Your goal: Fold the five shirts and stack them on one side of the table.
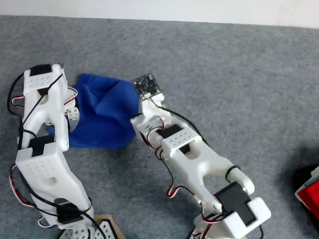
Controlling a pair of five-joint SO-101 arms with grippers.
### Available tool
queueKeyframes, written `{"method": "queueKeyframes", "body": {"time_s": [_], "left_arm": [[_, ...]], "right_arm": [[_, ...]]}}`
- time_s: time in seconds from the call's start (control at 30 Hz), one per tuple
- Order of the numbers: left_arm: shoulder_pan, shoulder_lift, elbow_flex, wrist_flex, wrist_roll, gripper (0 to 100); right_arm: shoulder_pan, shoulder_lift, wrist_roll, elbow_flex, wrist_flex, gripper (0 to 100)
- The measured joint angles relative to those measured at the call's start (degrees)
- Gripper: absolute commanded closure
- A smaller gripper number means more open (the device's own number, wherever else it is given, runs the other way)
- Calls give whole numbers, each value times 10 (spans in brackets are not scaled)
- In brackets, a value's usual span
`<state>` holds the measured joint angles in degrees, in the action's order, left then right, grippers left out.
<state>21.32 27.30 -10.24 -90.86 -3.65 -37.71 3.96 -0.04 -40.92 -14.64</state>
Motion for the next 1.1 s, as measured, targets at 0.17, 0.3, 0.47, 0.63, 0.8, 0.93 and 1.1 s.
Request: {"method": "queueKeyframes", "body": {"time_s": [0.17,0.3,0.47,0.63,0.8,0.93,1.1], "left_arm": [[2,0,0,-11,0,994],[2,0,4,-27,0,994],[25,-1,44,-27,1,994],[73,-1,66,-18,1,995],[77,-1,80,-13,1,995],[77,-1,66,-13,0,995],[32,-1,3,-20,-1,995]], "right_arm": [[0,0,0,0,0,990],[0,0,0,0,0,990],[0,0,0,0,0,990],[0,0,0,0,0,990],[0,0,0,0,0,990],[0,0,0,0,0,990],[0,-21,-24,2,58,990]]}}
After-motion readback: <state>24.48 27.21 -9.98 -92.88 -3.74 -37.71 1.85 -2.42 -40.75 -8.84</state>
